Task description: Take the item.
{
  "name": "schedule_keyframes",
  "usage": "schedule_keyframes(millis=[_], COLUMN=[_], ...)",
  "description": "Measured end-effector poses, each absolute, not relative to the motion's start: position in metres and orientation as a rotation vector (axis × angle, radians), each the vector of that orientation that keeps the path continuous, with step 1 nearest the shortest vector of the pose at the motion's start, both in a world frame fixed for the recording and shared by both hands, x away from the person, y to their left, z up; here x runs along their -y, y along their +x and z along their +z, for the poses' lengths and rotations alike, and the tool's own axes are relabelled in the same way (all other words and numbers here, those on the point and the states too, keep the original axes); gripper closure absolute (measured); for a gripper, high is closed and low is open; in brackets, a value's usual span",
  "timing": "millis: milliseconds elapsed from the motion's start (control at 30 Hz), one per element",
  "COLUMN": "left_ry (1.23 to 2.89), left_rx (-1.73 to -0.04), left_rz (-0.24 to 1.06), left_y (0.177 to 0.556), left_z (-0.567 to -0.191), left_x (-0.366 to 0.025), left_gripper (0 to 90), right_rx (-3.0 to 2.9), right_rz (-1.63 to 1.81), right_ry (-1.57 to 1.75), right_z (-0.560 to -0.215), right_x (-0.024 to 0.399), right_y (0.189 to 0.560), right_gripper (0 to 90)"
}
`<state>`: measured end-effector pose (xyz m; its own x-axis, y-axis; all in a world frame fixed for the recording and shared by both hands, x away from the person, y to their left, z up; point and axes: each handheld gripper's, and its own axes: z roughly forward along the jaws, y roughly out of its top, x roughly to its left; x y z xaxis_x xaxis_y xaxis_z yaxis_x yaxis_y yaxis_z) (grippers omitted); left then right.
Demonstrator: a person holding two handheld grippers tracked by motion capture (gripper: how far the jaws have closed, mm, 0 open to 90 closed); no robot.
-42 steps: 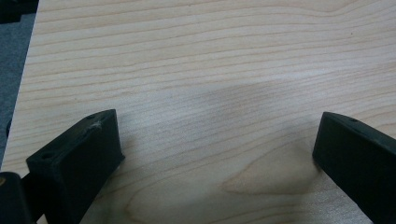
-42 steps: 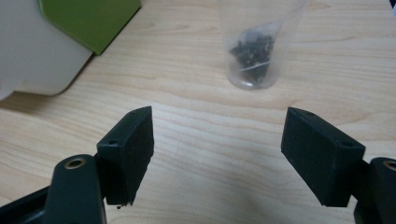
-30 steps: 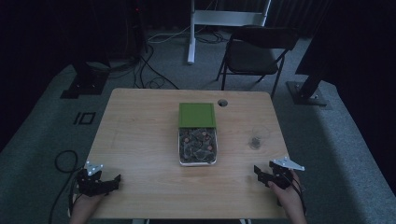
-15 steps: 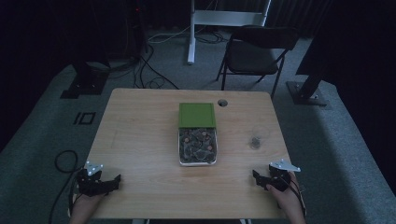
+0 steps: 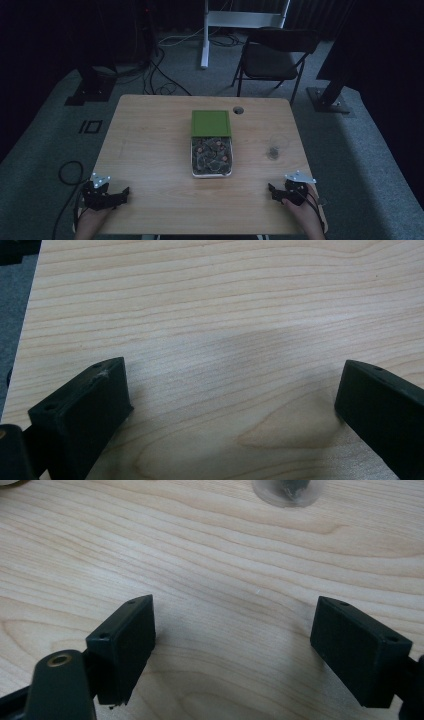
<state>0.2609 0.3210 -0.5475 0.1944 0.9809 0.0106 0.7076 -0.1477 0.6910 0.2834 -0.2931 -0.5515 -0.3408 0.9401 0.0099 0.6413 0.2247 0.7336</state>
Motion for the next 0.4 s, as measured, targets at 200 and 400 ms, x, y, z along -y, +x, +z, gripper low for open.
schedule_keyframes(millis=[200,400], left_ry=[1.922,1.914], left_rx=[-1.572,-1.587], left_rz=[0.642,0.648], left_y=[0.2609,0.2614], left_z=[-0.5475,-0.5474], left_x=[-0.3210,-0.3197], left_gripper=[1.7,1.7], right_rx=[-2.070,-2.070], right_rz=[0.912,0.912], right_ry=[1.452,1.452], right_z=[-0.5516,-0.5516], right_x=[0.2930,0.2930], right_y=[0.2836,0.2837], right_gripper=[17.1,17.1])
